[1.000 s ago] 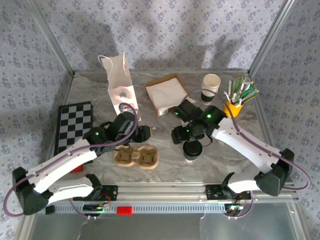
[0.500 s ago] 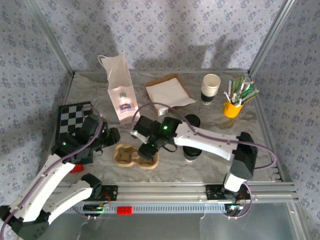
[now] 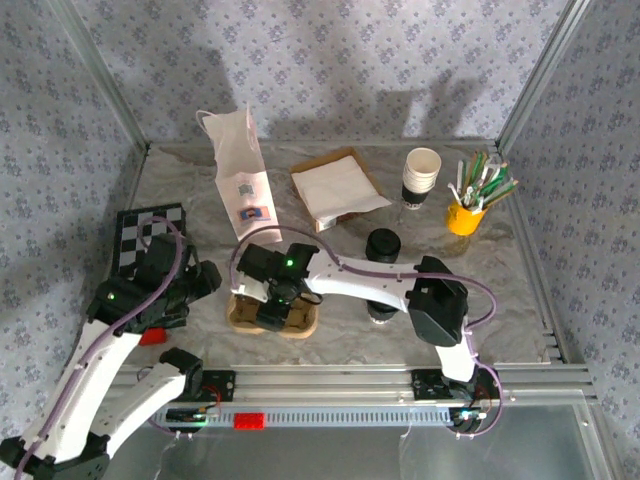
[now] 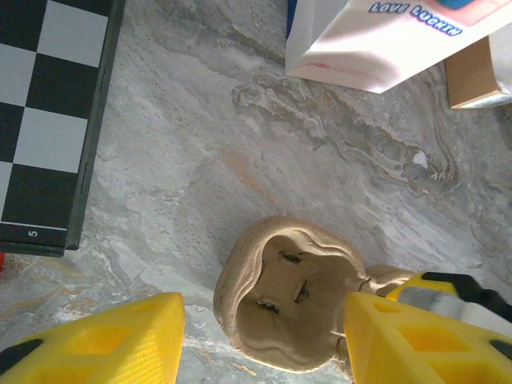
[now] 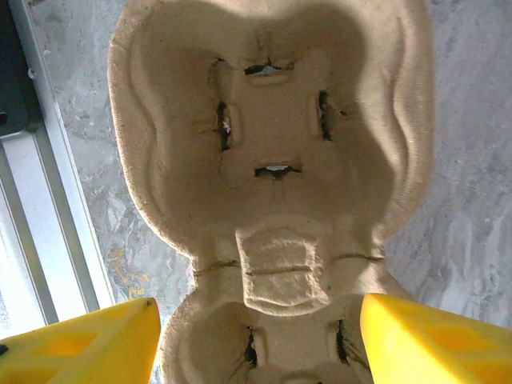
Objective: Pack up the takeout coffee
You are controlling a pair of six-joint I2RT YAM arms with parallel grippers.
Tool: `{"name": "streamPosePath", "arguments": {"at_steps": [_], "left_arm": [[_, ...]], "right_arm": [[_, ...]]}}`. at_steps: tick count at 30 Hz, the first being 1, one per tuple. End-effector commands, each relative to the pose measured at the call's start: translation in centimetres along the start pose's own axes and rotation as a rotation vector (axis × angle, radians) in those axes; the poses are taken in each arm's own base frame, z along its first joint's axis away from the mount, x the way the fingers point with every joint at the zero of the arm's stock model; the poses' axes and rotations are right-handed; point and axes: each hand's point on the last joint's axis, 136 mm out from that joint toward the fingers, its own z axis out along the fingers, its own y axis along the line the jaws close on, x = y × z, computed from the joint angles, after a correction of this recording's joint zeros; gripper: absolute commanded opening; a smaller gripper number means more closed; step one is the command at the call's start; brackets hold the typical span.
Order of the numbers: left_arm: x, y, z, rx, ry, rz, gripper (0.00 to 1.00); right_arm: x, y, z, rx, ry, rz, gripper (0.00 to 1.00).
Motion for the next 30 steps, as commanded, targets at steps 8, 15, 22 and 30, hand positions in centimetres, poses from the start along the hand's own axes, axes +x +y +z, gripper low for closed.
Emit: {"name": "streamPosePath", "arguments": {"at_steps": [8,15,22,30], "left_arm": [[-0.7,1.1,-1.8,-0.005,-0.062,-0.03,0.56],[-0.7,1.2,-1.7,-0.006,-0.065,-0.04,0.56],[-0.8,1.1,-1.7,-0.001,-0.067,-0.04,0.57],[-0.7,1.0,-1.6,0.003,-0.064,-0.043,0.57]], "right_arm": [[0.3,-0.6,1.5,0.027,0.049,-0.033,0.62],[0.0,-1.2,2.0,0.044,0.049,-0.015,0.61],[0.1,-0.9,2.5,0.019,0.056,-0.02,0.58],[0.6,-0.7,2.6,0.005,0.074,-0.018,0.48]]}}
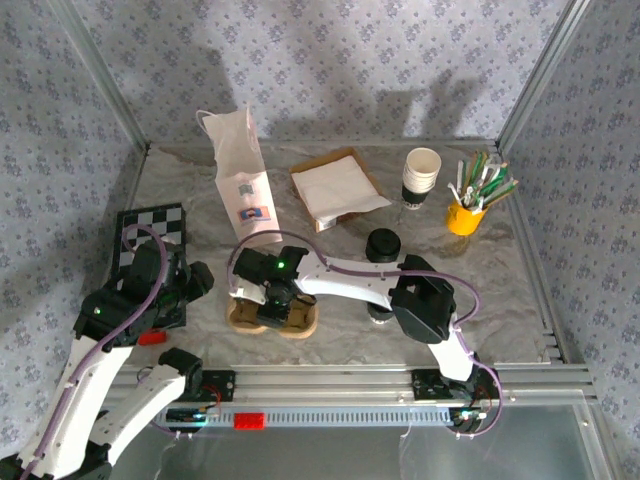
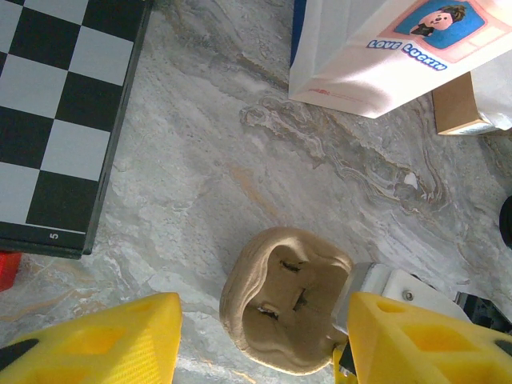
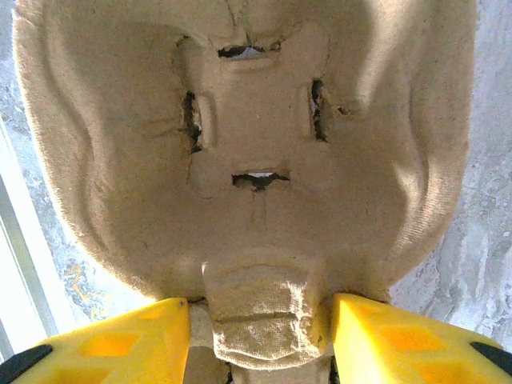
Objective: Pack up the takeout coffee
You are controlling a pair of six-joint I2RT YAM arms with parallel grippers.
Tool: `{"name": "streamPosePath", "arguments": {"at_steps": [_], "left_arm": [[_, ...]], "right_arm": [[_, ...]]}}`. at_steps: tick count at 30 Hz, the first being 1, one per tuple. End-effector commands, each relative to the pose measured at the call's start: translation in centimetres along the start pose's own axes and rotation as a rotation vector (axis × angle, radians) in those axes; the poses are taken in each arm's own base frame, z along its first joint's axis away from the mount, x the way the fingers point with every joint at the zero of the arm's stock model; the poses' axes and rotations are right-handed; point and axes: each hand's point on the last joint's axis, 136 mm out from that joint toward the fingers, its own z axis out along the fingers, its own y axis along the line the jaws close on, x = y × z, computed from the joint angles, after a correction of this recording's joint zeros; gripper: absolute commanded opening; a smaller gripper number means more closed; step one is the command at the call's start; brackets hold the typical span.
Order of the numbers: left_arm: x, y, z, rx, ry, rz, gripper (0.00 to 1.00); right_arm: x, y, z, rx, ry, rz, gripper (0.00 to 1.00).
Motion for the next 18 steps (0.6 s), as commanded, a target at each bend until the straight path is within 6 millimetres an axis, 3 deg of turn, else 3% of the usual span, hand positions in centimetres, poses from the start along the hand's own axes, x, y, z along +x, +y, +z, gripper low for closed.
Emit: {"name": "streamPosePath", "arguments": {"at_steps": [1,9,18], "left_arm": [[-0.2,0.1,-0.4,0.003,-0.013,-0.015,0.57],[-0.3,0.0,-0.5,0.011,-0.019,-0.017,0.57],[-0.6,0.1,-1.2,0.013,-0.036,-0.02,0.58]], "right_arm": [[0.0,0.0,-0.2,-0.011,0.014,-0.01,0.47],[-0.6,0.0,-2.1,-0.007,-0.019,0.021,0.39],[-0.9,-0.7,-5.1,0.007,-0.049,0.118,0.38]]}}
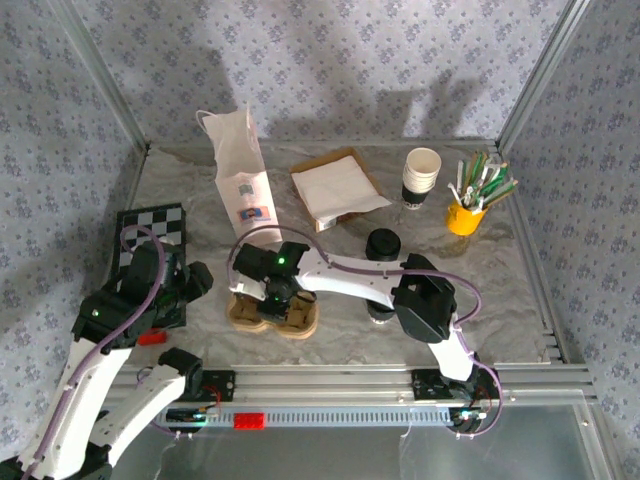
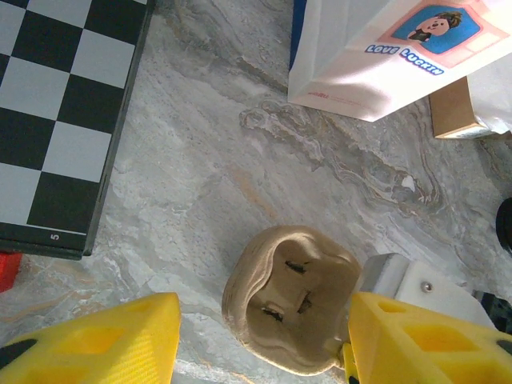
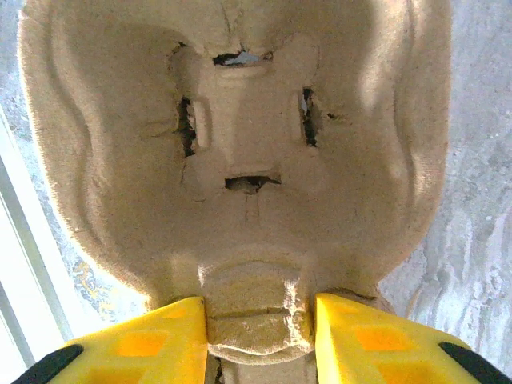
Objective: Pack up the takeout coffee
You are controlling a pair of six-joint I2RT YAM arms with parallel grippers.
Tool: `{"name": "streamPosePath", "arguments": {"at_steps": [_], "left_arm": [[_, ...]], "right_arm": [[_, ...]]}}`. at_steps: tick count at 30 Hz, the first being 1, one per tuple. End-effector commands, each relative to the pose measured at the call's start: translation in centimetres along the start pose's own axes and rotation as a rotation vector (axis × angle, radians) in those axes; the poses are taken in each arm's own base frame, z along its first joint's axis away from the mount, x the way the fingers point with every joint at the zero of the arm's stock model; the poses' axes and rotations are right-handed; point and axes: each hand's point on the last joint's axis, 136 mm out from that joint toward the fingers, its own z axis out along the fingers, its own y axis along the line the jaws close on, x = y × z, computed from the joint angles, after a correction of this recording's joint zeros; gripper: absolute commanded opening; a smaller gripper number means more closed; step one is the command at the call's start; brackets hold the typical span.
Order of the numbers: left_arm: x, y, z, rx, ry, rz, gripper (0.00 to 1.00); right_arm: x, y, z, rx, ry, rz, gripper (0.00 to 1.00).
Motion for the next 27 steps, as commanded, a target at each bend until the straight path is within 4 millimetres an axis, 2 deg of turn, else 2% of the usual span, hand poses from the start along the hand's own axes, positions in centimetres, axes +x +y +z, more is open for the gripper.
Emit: {"name": "streamPosePath", "arguments": {"at_steps": [1,6,10,13,17,23,27], "left_arm": [[-0.6,0.1,-1.0,0.007,-0.029,-0.015,0.58],[-0.8,0.1,-1.2,0.008,-0.039,-0.014,0.58],[-0.8,0.1,-1.2,0.01,-0.04,-0.015,0.58],[-0.7,0.0,-1.1,0.013,-0.034,-0.018,0.58],[-0.6,0.1,-1.0,0.012,-0.035,-0.018,0.58],[-0.4,0.2,-0.8,0.009,-0.028,-0.02,0.58],[-0.5,0.3,-0.9,0.005,-0.034,-0.021,0.58]], "right_arm": [[-0.7,-0.2,-4.3,0.002,-0.05,0.08,0.37],[0.0,-0.5,-6.1,0.008,-0.047,0.204,0.35],[1.0,-0.6,-6.4,0.018,-0.024,0.278,0.36],[1.5,-0.7,-6.0,0.035,0.005,0.331,0.35],[0.8,-0.8,-5.0,0.043,-0.024,0.373,0.36],[1.2,-0.6,-2.9,0.058,-0.007,0.362,0.36],[1.5,-0.4,-2.2,0.062,0.01,0.355,0.4]]}}
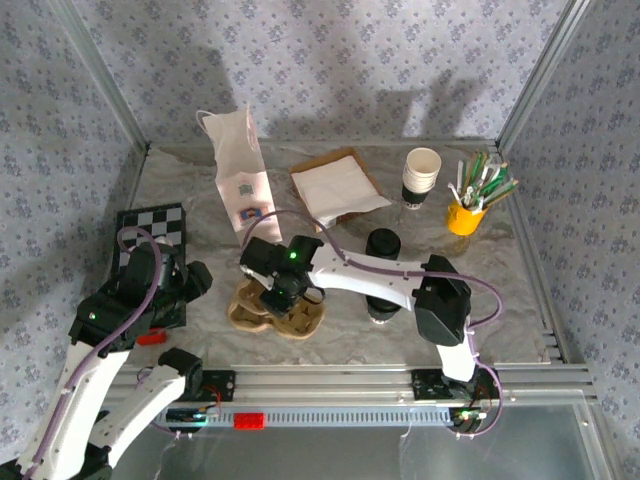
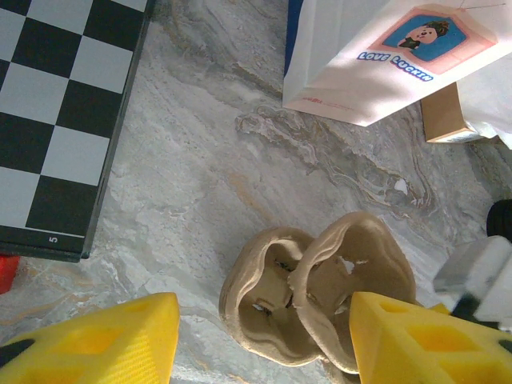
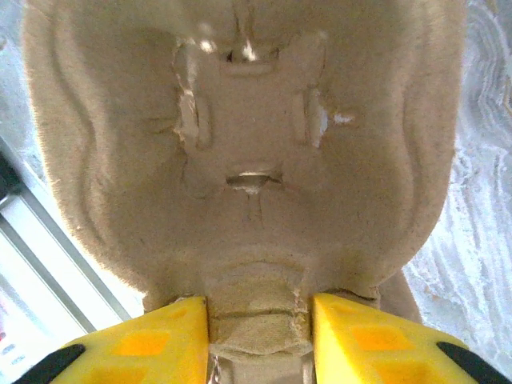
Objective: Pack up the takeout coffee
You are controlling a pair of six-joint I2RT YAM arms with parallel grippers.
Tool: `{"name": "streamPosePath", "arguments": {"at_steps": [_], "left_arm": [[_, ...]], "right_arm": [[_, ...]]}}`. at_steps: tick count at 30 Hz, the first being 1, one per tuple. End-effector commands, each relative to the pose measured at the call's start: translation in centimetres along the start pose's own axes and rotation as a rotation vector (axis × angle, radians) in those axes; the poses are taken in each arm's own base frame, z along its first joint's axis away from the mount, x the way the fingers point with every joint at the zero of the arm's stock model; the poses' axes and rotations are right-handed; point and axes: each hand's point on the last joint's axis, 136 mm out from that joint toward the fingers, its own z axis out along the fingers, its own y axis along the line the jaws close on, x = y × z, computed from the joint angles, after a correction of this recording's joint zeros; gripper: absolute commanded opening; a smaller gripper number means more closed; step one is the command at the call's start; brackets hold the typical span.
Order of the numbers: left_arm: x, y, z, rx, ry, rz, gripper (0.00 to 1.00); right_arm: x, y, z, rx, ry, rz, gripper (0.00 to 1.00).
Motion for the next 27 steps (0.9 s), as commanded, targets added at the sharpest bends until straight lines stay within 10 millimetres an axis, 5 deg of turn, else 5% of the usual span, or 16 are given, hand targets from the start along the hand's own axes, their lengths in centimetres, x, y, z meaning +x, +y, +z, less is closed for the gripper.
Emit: {"name": "streamPosePath", "arguments": {"at_steps": [1,17,27], "left_arm": [[-0.3,0.4,-0.4,-0.008,-0.02,-0.016,0.58],[-0.3,0.4,-0.5,-0.007,-0.022,-0.019,0.58],[-0.7,0.1,-0.8,0.004,-0.037,-0.021,0.59]], "right_arm": [[0.3,0.1,0.9,0.02,0.011,0.009,0.4],[1.3,0.1,1.8,0.078,0.041,-0.038,0.5],[0.9,0.5,0.3,0.078,0.028,-0.034,0.39]]}}
